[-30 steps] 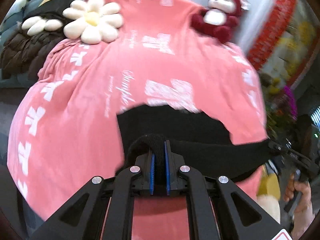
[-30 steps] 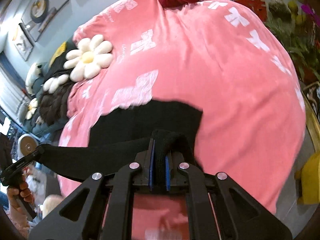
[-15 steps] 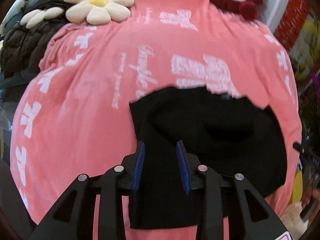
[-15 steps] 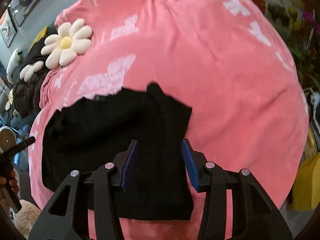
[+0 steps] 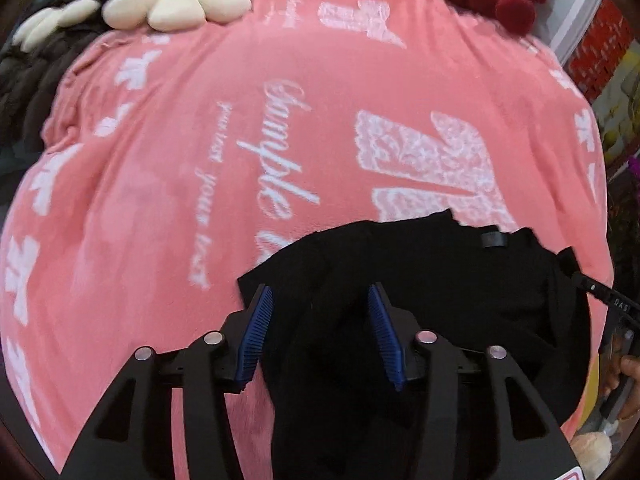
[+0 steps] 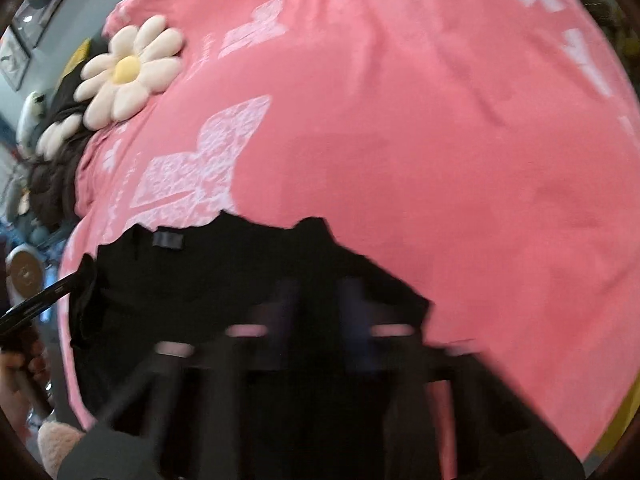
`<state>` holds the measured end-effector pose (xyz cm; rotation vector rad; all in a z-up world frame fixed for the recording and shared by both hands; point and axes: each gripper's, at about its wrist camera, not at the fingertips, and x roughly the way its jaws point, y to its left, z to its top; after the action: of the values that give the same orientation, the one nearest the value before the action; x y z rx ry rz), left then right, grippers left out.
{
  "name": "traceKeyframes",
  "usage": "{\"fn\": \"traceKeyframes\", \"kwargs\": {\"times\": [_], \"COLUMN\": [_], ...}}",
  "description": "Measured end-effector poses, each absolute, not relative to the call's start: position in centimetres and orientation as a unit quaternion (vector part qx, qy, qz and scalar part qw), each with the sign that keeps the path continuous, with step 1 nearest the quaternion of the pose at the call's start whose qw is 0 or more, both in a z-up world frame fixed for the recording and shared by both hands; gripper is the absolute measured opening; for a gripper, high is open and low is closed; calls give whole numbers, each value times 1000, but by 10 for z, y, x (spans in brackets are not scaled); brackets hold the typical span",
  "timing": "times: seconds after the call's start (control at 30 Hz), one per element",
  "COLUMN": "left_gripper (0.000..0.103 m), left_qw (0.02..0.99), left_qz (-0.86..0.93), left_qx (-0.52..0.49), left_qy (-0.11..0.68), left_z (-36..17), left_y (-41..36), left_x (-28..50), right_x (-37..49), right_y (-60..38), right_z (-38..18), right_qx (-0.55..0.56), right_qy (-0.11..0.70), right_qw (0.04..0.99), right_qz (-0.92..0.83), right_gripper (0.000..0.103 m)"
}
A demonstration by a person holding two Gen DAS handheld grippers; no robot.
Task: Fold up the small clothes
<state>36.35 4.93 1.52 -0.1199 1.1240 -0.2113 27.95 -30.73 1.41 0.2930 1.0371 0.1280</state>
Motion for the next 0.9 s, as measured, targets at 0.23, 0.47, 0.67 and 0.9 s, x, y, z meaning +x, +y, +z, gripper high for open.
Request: {"fn": "traceKeyframes", "kwargs": {"times": [0.23, 0.47, 0.67, 0.9], "left_gripper": [2, 37, 38, 45], "left_qw": [863, 859, 848, 819], "left_qz": [-46, -56, -76, -90], "left_qx": [-134, -168, -142, -186], "left_qy": [486, 481, 506, 535], "left_z": [20, 22, 15, -25], "left_y": [79, 104, 98, 83], "left_x": [386, 347, 258, 203], "right_x": [283, 224, 142, 110], "right_y": [-350, -354, -333, -314], "right_z": [-4, 3, -1, -30], "right_qx": [179, 212, 176, 206], "right_qy": [481, 465, 497, 533], "right_qw": [858, 859, 850, 820], "right_qz": [-40, -37, -27, 1], "right_gripper": [6, 28, 46, 67]}}
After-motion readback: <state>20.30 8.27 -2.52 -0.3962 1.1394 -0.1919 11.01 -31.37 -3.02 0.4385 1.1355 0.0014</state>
